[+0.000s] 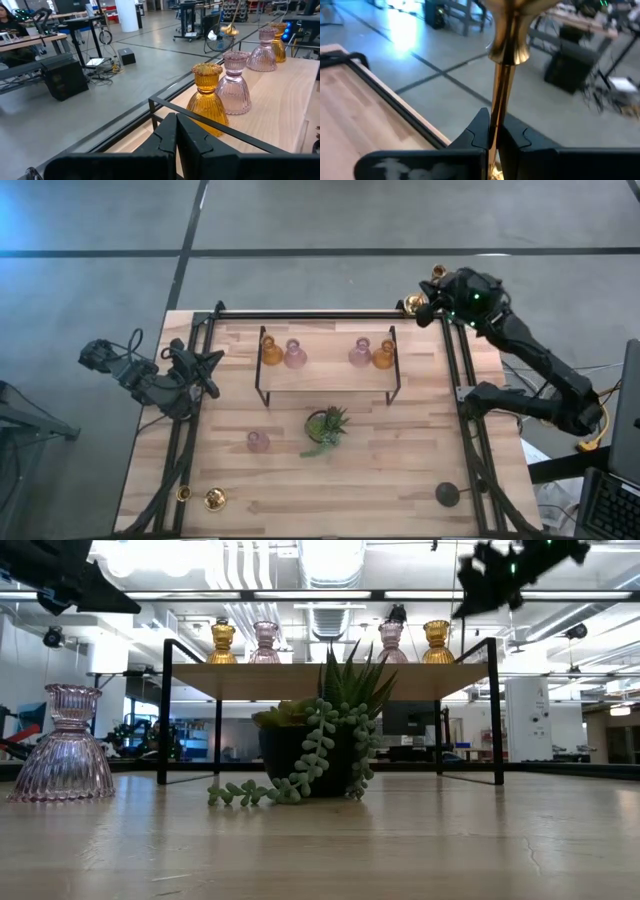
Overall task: Pick & Place candle stick holders
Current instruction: Put the gold candle holder on the shelf
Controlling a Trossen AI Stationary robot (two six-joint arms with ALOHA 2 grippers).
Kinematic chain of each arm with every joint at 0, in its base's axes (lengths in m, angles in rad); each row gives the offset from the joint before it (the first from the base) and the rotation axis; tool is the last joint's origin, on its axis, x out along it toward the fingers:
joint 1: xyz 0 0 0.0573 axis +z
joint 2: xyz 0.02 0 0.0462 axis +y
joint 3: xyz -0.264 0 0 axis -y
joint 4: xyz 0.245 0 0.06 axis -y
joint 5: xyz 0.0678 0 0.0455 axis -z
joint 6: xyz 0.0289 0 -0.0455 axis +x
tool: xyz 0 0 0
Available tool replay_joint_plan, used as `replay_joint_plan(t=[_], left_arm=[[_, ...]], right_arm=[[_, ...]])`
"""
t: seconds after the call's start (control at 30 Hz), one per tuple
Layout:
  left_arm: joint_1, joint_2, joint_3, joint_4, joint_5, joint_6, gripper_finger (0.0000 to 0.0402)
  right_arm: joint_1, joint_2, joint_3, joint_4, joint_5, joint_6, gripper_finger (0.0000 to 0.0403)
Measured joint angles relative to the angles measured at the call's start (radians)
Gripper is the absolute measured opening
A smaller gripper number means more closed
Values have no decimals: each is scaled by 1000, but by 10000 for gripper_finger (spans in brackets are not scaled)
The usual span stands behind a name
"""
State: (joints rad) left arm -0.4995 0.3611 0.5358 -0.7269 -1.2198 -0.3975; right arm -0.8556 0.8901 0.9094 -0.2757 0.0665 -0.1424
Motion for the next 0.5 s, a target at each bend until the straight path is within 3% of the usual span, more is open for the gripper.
replay_joint_plan(t=[0.13,0.3,0.5], left_arm=[[0,0,0,0,-2,-2,9],[0,0,0,0,-2,-2,9],[0,0,0,0,-2,-2,9]], right_arm=[[50,32,131,-76,-3,-23,9],[94,108,250,-114,-114,-27,9],[144,227,352,-176,-150,-26,9]])
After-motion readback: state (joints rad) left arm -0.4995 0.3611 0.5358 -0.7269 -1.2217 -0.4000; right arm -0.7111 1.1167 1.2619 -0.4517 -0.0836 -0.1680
